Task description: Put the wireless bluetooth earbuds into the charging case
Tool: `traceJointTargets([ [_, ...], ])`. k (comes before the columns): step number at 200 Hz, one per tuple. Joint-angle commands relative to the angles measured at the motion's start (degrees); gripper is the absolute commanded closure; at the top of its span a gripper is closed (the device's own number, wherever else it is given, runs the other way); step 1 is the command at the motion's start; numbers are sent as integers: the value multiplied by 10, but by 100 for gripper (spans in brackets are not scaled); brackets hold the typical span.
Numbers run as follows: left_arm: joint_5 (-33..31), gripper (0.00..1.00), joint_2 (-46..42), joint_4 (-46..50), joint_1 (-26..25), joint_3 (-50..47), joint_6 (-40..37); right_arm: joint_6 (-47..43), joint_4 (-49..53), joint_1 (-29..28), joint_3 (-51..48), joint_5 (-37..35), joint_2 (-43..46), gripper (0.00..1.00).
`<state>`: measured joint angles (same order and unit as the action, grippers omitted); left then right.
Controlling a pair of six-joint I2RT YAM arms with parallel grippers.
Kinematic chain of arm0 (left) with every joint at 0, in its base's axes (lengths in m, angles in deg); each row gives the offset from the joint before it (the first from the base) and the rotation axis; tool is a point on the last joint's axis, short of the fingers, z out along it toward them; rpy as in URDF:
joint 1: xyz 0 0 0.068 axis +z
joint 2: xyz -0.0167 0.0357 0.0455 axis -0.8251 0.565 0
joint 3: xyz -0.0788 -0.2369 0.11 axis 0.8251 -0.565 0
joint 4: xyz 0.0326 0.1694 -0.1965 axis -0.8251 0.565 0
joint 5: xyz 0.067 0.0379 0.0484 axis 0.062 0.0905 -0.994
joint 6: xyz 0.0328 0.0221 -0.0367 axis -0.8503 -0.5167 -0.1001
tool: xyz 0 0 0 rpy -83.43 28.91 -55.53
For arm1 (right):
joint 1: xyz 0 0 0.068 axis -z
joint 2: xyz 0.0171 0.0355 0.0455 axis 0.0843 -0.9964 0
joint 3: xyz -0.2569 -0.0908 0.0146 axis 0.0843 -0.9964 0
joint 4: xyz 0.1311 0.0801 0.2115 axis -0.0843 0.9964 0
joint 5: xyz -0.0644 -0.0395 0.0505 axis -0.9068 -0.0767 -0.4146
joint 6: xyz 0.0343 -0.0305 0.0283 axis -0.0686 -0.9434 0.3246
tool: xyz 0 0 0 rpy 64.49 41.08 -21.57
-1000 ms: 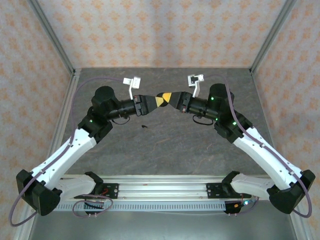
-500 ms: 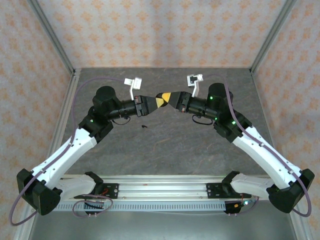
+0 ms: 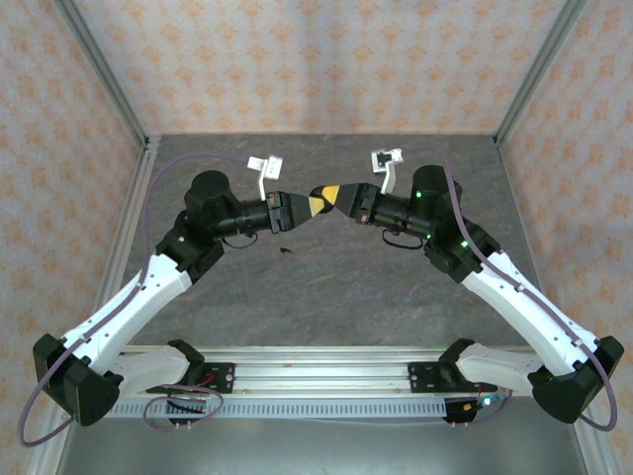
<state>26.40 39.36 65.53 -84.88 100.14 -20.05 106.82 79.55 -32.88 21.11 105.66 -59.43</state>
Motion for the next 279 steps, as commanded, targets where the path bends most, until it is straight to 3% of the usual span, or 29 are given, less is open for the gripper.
traceJointTargets([
  [1,9,78,-19,6,-3,-5,-8,-8,-12,-1,21,-3,16,82],
  [33,3,100,-32,26,-3,-10,-23,-4,-13,-1,23,-1,13,82],
  [62,-4,100,-45,45,-3,-16,-53,-4,1,-1,28,1,13,81],
  [101,-9,100,-62,56,-3,-35,-116,-15,60,-1,33,-3,7,68],
  [142,-19,100,-86,-17,-3,-83,-118,-14,112,-1,36,-3,-11,60],
  [169,-39,100,-107,-3,-3,-92,-133,-11,120,-1,40,8,-21,59],
  [198,-49,100,-112,32,-3,-94,-146,-16,93,-1,39,29,-11,55],
  [244,-47,100,-114,2,-4,-108,-112,19,-45,-2,-3,95,6,41],
  [279,-41,100,-119,13,-4,-99,-113,8,-40,-16,-2,112,-18,38],
])
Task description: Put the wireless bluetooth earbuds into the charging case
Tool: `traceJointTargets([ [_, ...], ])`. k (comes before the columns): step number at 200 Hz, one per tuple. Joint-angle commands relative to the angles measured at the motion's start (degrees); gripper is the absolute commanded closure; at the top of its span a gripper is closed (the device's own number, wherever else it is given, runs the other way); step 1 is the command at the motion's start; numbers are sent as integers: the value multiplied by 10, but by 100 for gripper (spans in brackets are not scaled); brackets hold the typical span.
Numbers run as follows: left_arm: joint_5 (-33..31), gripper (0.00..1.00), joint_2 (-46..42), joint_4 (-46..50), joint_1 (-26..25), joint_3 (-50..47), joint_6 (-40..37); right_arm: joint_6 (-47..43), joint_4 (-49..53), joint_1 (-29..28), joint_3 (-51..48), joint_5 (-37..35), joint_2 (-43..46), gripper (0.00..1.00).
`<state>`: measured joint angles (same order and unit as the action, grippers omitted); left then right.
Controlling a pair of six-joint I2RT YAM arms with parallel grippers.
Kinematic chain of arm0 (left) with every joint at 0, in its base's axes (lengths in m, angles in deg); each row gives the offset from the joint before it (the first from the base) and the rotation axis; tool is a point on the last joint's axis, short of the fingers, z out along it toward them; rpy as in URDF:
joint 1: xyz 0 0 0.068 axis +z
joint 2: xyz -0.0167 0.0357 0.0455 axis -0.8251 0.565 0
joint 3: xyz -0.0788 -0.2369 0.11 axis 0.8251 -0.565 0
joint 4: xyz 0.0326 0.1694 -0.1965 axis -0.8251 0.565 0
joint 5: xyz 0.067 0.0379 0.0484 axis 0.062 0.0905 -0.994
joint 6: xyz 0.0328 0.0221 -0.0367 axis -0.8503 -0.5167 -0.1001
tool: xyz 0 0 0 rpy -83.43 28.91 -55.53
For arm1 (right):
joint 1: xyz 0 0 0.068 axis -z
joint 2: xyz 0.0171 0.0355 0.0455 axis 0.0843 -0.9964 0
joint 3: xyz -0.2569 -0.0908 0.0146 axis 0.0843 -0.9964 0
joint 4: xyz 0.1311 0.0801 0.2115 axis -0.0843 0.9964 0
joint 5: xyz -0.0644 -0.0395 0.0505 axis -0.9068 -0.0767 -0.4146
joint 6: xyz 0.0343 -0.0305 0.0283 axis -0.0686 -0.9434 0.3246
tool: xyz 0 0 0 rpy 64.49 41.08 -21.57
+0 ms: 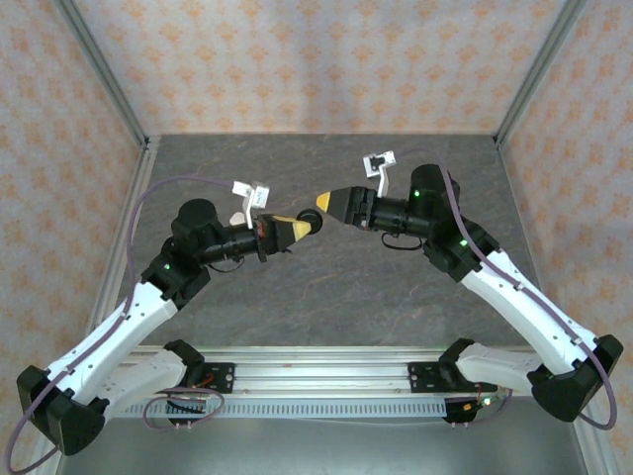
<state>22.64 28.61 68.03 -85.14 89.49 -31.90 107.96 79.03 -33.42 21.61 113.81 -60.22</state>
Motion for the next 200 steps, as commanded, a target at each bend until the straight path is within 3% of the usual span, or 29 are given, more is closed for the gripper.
traceJointTargets([
  [1,-3,100,-11,-12,-1,8,6,-4,-34,-12,-7,30,-10,38],
  [81,15,100,-30,21,0,30,-7,-60,39,-13,1,19,-41,38],
  [200,20,100,-36,34,2,89,-1,-20,24,6,-49,-12,-74,41],
])
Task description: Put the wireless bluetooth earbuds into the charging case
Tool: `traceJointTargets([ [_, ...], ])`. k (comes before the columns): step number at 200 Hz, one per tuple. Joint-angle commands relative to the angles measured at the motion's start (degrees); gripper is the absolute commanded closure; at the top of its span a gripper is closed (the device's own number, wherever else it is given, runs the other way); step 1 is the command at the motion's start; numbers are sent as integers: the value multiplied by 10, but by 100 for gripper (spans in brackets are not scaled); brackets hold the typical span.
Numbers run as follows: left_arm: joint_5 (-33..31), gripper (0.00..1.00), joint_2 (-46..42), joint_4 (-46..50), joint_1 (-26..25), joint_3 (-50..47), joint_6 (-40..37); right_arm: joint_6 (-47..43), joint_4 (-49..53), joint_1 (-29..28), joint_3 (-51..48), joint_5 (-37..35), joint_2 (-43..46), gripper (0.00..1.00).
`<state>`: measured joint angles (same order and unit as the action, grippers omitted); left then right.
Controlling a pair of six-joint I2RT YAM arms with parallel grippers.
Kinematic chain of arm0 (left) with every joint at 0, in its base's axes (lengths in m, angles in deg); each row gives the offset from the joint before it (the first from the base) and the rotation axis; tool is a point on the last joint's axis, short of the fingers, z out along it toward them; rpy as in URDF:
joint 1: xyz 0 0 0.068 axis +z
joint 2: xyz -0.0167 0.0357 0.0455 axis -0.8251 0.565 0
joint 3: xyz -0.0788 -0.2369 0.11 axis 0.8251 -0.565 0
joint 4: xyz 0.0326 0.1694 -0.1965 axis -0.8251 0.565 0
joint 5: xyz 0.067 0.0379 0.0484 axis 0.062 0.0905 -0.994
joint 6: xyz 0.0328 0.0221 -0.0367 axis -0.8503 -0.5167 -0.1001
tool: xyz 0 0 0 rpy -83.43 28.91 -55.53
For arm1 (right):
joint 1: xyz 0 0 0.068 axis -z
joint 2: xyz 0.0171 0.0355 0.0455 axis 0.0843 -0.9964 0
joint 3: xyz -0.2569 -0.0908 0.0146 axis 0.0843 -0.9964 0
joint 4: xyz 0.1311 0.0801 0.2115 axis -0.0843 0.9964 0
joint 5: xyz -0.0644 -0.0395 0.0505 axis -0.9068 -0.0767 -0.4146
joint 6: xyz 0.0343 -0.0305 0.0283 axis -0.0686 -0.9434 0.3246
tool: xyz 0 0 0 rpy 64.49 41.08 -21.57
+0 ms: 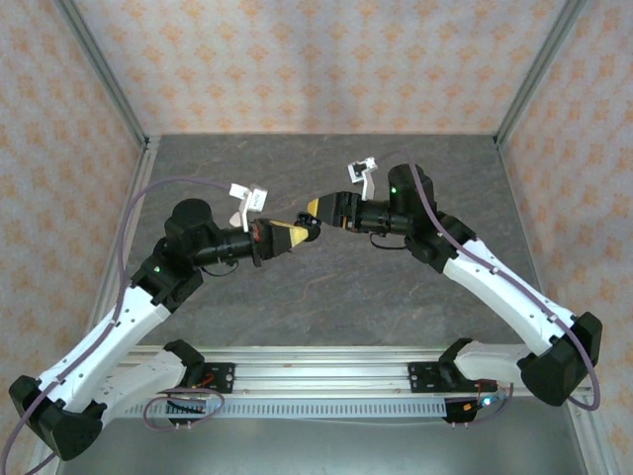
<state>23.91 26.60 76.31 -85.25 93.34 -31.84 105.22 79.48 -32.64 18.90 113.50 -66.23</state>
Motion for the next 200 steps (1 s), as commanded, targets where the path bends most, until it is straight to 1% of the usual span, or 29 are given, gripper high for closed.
traceJointTargets([
  [1,7,100,-16,-48,3,51,-2,8,19,-2,-22,-9,-14,41],
  [24,3,100,-14,-27,4,59,-7,20,18,-1,-23,-10,-17,41],
  [27,2,100,-13,-24,4,59,-22,22,18,0,-23,-10,-17,41],
  [41,-6,100,-15,-2,6,59,-36,35,17,6,-25,-12,-13,41],
  [81,-47,100,-32,85,14,56,-95,96,32,40,-25,-48,13,41],
  [92,-59,100,-37,108,15,54,-113,99,35,45,-19,-56,31,41],
  [115,-92,100,-54,143,16,40,-139,94,52,46,-4,-67,32,39],
  [135,-130,100,-79,166,16,24,-156,81,99,47,11,-75,19,38],
  [159,-167,100,-113,196,15,8,-169,66,162,44,38,-77,-36,37],
  [200,-210,100,-178,243,16,-24,-170,6,210,5,90,-73,-134,35],
])
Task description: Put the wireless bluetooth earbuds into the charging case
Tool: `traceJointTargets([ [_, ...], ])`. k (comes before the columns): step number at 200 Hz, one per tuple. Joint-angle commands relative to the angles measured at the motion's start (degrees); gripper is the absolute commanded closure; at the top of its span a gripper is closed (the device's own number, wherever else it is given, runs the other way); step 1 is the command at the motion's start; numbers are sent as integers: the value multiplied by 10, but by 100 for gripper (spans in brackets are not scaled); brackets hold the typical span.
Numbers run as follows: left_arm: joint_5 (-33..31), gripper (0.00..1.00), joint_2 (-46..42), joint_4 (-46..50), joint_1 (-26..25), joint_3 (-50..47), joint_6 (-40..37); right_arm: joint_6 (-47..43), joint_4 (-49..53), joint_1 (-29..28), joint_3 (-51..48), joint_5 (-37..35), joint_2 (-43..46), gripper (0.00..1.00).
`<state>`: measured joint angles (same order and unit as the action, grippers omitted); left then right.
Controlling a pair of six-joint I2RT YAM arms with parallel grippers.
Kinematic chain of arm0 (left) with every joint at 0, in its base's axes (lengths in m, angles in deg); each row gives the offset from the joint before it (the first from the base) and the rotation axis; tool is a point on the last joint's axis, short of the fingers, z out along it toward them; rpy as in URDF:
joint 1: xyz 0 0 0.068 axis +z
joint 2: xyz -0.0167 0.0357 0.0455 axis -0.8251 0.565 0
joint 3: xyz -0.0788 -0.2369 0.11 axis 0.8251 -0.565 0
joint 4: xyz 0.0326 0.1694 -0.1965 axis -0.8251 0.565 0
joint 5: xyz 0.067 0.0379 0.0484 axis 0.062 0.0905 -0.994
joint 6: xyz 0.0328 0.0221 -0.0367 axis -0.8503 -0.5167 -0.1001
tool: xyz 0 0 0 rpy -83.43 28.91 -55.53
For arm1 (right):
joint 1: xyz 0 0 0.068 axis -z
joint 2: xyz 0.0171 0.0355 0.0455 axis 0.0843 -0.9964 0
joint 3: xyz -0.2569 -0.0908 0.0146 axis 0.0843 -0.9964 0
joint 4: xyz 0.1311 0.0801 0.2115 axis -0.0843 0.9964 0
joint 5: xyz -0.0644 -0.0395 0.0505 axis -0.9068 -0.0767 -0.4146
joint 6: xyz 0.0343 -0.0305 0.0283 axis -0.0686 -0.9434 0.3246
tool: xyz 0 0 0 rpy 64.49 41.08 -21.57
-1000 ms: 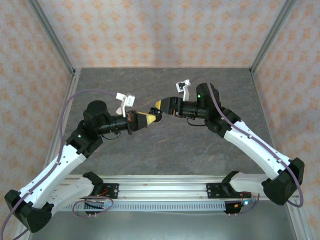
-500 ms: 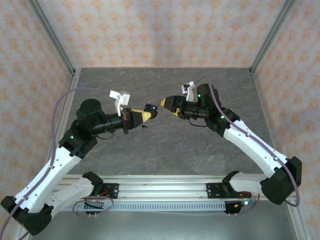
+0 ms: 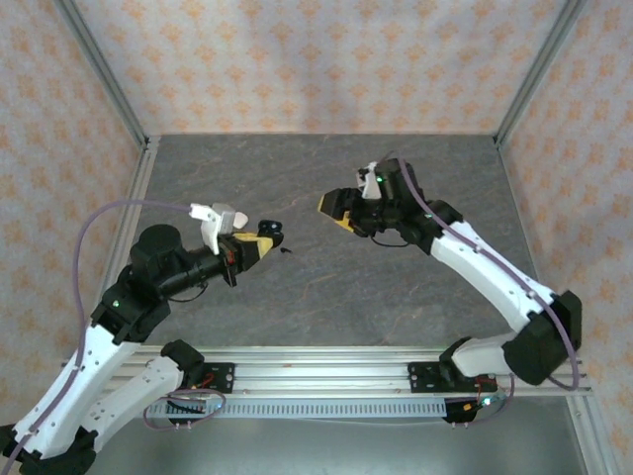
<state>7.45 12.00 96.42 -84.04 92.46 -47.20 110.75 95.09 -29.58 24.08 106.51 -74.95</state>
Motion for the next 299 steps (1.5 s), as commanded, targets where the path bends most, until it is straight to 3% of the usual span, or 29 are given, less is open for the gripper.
traceJointTargets([
  [1,-46,100,-33,43,4,-16,-16,-50,55,-27,39,-3,-49,35],
  [32,-71,100,-77,79,4,-29,-7,-97,80,-56,85,7,-134,36],
  [61,-92,100,-112,107,4,-42,7,-122,105,-62,114,18,-220,47],
  [100,-100,100,-136,138,4,-53,23,-194,227,-90,229,-59,-331,64],
  [123,-90,100,-144,128,4,-72,46,-210,266,-98,288,-98,-383,67],
  [195,-92,100,-151,113,3,-104,78,-299,421,-118,537,-174,-550,66],
  [229,-100,100,-151,123,3,-101,76,-314,492,-128,654,-201,-621,61],
  [299,-99,100,-148,122,3,-107,82,-285,462,-132,669,-177,-664,60],
])
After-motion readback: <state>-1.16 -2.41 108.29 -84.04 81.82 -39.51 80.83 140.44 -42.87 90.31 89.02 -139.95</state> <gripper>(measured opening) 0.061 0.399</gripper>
